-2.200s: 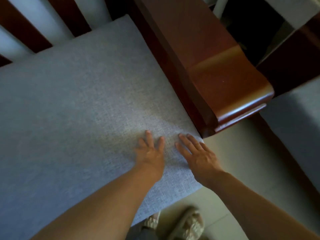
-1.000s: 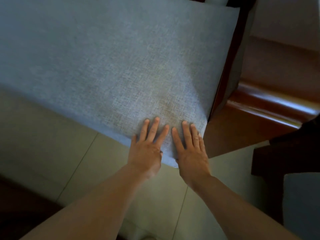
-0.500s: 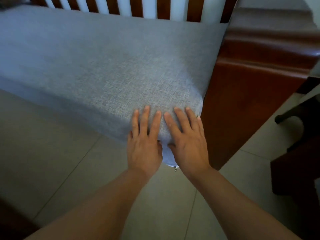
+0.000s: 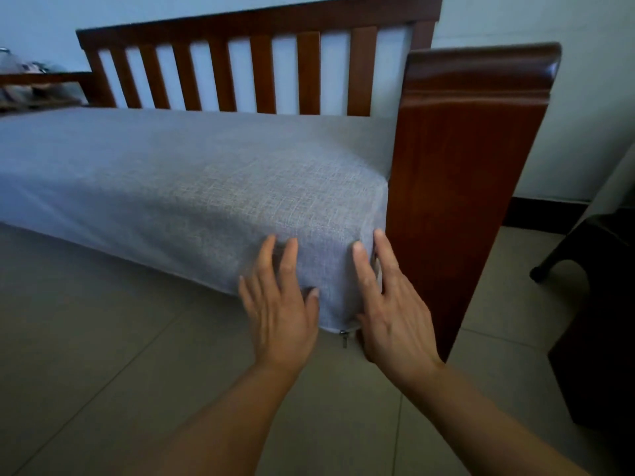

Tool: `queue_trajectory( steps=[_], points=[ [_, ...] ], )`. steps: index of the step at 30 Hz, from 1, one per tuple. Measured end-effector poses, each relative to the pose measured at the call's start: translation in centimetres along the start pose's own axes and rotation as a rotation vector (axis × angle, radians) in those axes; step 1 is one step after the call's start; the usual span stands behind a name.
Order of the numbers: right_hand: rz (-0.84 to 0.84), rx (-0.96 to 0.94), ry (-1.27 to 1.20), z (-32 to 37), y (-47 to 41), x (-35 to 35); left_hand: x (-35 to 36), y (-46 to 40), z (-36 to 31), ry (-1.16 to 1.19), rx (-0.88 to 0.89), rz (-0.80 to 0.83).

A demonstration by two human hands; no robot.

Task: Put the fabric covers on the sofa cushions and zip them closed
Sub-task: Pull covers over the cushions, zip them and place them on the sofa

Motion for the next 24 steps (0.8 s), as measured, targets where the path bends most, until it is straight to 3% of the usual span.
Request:
queue_trajectory(
  steps=[2,8,11,13,16,24],
  points=[
    [0.079,0.061,-0.014,-0.7,1.5,0.6,0.8,1.9,1.0,0.104,-0.175,0.009],
    [0.364,0.242,-0.047,-2.0,3.6,4.2,5.8,6.5,2.8,0.707,-0.85,0.233],
    [0.376,0.323,-0.085,-1.9,3.4,5.5,8.3,7.3,1.1,1.05,-1.022,0.407],
    [0.342,0.349,-0.119,-1.9,3.5,6.2,9.3,7.3,0.6,1.218,-1.128,0.392],
    [0.293,0.344,-0.153,-2.0,4.2,7.3,9.8,6.8,0.8,1.301,-1.193,0.335],
    [0.25,0.339,-0.181,-0.6,5.7,7.2,7.8,8.1,2.4,1.126,-1.085,0.282]
  ],
)
Point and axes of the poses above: each hand's wrist, its own y-axis away from the middle knuckle, its own x-axis out of the palm, z = x × y, the point moved 7 cm from there along -y, towards the middle knuckle, and after that the axes turned 6 degrees about x, right-handed, at the moved point
